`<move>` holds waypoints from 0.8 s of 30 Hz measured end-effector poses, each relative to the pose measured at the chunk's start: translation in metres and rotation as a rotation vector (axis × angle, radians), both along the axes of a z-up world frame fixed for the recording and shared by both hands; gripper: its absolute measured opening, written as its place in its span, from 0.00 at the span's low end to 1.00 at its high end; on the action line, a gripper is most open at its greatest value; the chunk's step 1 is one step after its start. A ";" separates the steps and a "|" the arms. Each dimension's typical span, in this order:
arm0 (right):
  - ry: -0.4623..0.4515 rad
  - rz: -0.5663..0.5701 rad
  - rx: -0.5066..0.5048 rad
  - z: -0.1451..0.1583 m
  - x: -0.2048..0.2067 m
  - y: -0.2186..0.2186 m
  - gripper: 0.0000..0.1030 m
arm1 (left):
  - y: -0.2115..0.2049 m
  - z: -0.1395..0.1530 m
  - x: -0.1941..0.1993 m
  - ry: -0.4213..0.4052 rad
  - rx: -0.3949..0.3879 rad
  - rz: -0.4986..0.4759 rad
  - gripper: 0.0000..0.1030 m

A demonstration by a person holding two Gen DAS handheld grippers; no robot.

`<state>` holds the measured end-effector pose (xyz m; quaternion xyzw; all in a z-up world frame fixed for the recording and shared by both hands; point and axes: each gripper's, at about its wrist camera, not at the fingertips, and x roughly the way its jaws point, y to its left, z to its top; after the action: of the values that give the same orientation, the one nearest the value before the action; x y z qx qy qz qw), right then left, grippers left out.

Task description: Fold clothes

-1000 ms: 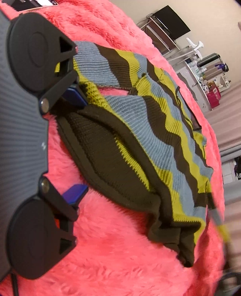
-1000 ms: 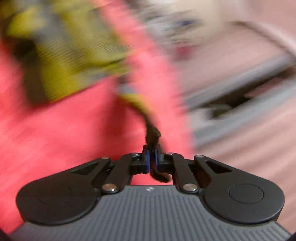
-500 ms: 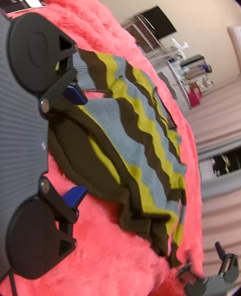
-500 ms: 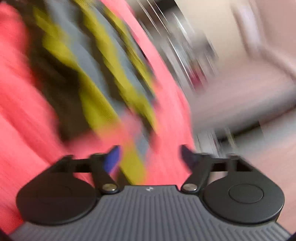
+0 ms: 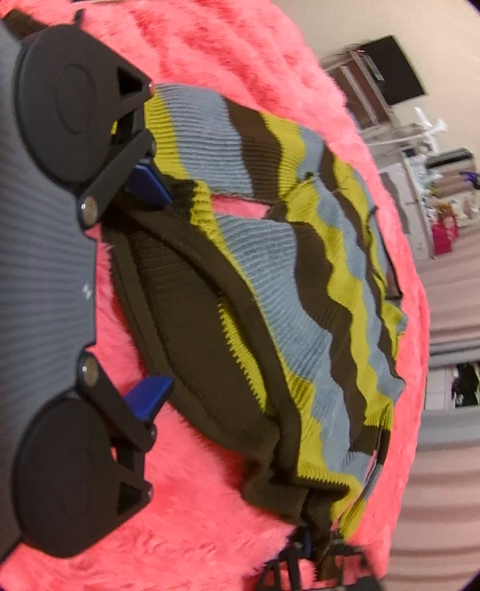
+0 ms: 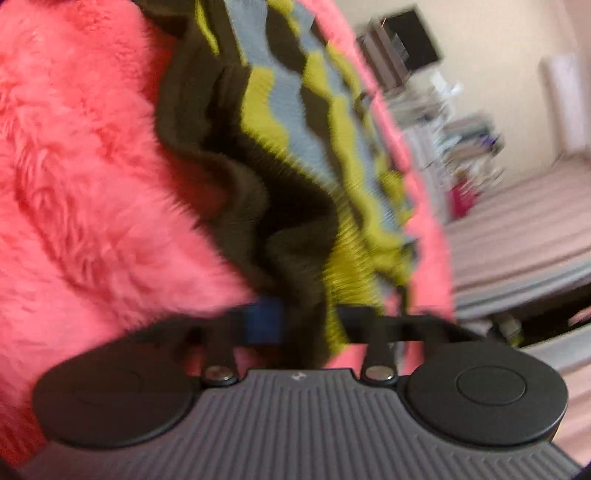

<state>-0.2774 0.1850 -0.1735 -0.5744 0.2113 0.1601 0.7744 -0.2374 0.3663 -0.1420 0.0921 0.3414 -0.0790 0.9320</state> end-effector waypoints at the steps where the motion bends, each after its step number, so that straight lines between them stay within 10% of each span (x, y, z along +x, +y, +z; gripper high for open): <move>1: 0.000 -0.002 0.002 0.001 0.000 -0.002 0.14 | 0.001 0.000 0.001 0.011 -0.017 0.010 0.97; 7: -0.035 -0.057 0.090 0.037 -0.022 -0.026 0.13 | 0.010 0.001 0.005 0.056 -0.084 0.074 0.99; 16: 0.148 -0.148 0.023 0.026 -0.009 -0.063 0.26 | 0.009 -0.001 0.009 0.075 -0.073 0.112 0.99; 24: 0.129 -0.290 0.330 0.084 0.025 -0.087 0.44 | 0.008 -0.004 0.013 0.109 -0.055 0.137 1.00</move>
<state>-0.2521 0.0976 -0.0891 -0.3922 0.3117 0.1156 0.8577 -0.2245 0.3739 -0.1465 0.0384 0.3946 -0.0295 0.9176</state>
